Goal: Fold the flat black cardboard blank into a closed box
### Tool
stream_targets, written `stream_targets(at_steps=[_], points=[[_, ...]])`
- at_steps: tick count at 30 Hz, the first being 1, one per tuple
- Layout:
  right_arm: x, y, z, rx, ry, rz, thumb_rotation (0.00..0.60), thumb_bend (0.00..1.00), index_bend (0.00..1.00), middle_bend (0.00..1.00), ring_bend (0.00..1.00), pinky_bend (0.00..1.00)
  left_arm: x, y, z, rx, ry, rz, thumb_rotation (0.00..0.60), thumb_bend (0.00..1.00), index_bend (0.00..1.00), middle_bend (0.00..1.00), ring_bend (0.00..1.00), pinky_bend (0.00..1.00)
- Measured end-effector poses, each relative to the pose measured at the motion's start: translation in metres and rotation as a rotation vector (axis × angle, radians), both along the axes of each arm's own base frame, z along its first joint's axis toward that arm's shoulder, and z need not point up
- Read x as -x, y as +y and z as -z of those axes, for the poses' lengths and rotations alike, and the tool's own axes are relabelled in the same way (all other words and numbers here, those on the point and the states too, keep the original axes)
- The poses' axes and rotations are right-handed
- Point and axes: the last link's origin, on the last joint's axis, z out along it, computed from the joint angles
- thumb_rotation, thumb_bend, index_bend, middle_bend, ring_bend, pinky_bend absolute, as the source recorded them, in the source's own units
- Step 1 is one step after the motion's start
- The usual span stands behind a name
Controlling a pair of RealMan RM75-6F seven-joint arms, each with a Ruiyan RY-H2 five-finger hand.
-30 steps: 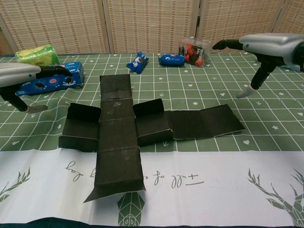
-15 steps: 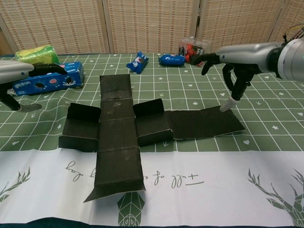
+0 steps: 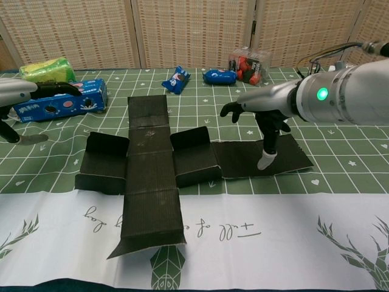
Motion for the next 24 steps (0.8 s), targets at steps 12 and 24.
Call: stream_targets(at_steps=[12, 24], points=[[-0.007, -0.011, 0.025, -0.003, 0.061, 0.019, 0.600, 0.01, 0.05, 0.10, 0.57, 0.69, 0.006, -0.002, -0.002, 0.003, 0.000, -0.009, 0.600, 0.36, 0.00, 0.00, 0.00, 0.10], [-0.017, -0.013, 0.047, -0.028, 0.121, 0.004, 0.600, 0.01, 0.05, 0.10, 0.57, 0.69, 0.009, -0.003, -0.001, 0.011, -0.008, -0.018, 0.600, 0.35, 0.00, 0.00, 0.00, 0.10]])
